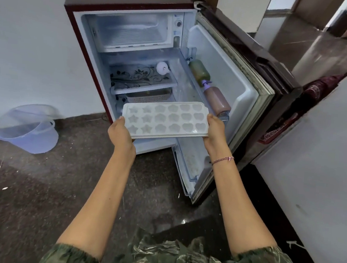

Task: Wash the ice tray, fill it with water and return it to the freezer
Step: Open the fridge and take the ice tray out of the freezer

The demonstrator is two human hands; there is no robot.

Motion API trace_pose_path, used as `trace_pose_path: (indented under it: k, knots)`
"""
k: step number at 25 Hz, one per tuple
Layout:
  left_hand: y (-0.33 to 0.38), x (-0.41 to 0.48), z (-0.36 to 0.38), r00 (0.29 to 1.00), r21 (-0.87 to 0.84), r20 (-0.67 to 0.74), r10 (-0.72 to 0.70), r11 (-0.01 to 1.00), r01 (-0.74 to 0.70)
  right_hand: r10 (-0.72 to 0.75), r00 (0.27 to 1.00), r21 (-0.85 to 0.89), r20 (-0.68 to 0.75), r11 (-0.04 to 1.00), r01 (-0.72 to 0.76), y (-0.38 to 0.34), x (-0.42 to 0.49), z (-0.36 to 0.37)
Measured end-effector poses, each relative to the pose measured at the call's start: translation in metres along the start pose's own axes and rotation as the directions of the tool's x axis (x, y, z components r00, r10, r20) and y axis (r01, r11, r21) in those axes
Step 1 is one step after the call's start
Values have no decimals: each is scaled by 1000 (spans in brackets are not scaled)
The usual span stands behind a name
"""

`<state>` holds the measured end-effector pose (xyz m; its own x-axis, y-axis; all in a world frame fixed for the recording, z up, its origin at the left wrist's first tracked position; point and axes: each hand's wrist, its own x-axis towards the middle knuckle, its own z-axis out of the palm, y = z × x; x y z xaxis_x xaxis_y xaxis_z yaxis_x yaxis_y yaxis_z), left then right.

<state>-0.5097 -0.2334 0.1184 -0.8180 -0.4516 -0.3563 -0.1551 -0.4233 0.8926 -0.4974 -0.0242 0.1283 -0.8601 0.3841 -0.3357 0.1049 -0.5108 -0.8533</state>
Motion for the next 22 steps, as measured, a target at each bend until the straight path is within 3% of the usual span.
trace_pose_path:
  k: [5, 9, 15, 22]
  knots:
    - [-9, -2, -14, 1000, 45, 1, 15, 999, -15, -3, 999, -15, -48, 1000, 2, 19, -17, -10]
    - [-16, 10, -19, 996, 100, 60, -69, 993, 63, -43, 986, 19, -162, 999, 47, 38, -34, -13]
    - [-15, 31, -28, 966, 206, 224, -132, 975, 85, -28, 929, 153, -369, 984, 90, 81, -59, -14]
    - [-37, 23, -37, 902, 351, 386, -195, 935, 52, -48, 821, 182, -568, 966, 183, 116, -100, -33]
